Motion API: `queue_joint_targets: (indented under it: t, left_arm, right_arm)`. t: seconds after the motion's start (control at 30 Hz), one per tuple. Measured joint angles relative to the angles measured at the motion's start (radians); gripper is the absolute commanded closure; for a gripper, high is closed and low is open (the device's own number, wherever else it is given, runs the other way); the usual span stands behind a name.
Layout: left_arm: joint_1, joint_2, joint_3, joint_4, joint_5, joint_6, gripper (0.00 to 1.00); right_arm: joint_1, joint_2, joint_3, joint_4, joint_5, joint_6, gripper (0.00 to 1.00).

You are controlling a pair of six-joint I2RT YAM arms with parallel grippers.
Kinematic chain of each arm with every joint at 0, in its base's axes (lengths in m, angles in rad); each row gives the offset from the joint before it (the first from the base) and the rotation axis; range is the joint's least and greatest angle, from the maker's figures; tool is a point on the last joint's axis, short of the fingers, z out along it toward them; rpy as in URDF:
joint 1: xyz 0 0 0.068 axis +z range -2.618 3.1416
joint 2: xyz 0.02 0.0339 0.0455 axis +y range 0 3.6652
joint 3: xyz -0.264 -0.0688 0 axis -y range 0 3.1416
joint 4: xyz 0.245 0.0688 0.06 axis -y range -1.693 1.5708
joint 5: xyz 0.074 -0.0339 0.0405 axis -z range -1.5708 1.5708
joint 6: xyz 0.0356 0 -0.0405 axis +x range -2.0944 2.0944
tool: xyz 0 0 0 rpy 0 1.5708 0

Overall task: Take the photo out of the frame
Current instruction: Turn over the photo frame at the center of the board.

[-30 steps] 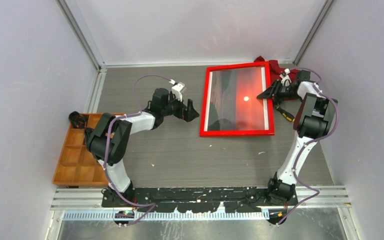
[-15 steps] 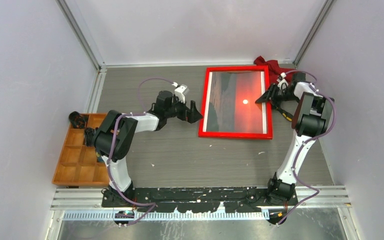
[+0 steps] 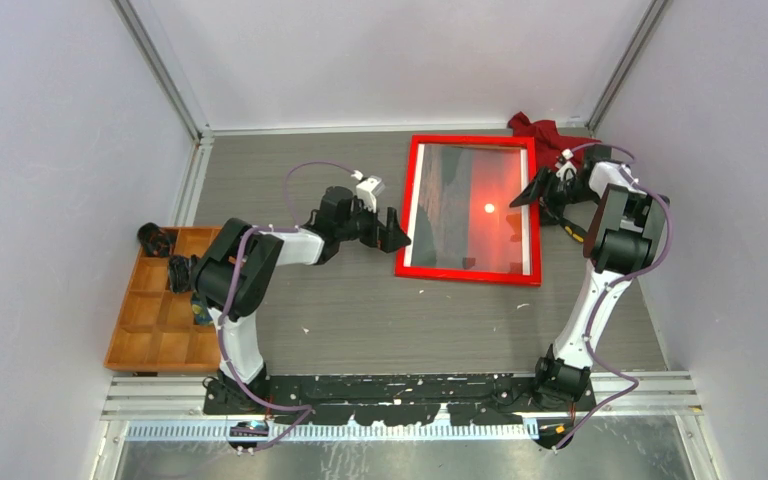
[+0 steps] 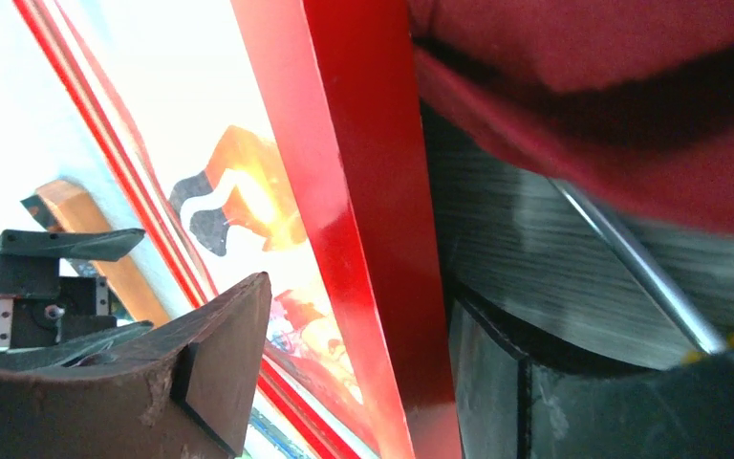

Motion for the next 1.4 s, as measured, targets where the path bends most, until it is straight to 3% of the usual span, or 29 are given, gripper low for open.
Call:
queue_joint_targets:
  t: [0.17, 0.6, 0.93, 1.4]
  left_arm:
    - [-0.019, 0.0, -0.001, 0.0, -0.001, -0.012, 0.0]
    - [-0.038, 0.023, -0.024, 0.019, 0.0, -0.051, 0.0]
    - [-0.037, 0.023, -0.032, 0.029, 0.02, -0.049, 0.0]
    - [-0.035, -0.051, -0.074, -0.073, 0.047, -0.019, 0.0]
  right_arm:
    - [-0.008, -0.018, 0.012, -0.04, 0.069, -0.015, 0.23]
    - [0.004, -0.048, 0.016, -0.057, 0.211, -0.029, 0.22]
    - [0.142, -0.057, 0.016, -0.011, 0.277, -0.049, 0.22]
    - [0.227, -0.058, 0.048, 0.003, 0.355, -0.097, 0.22]
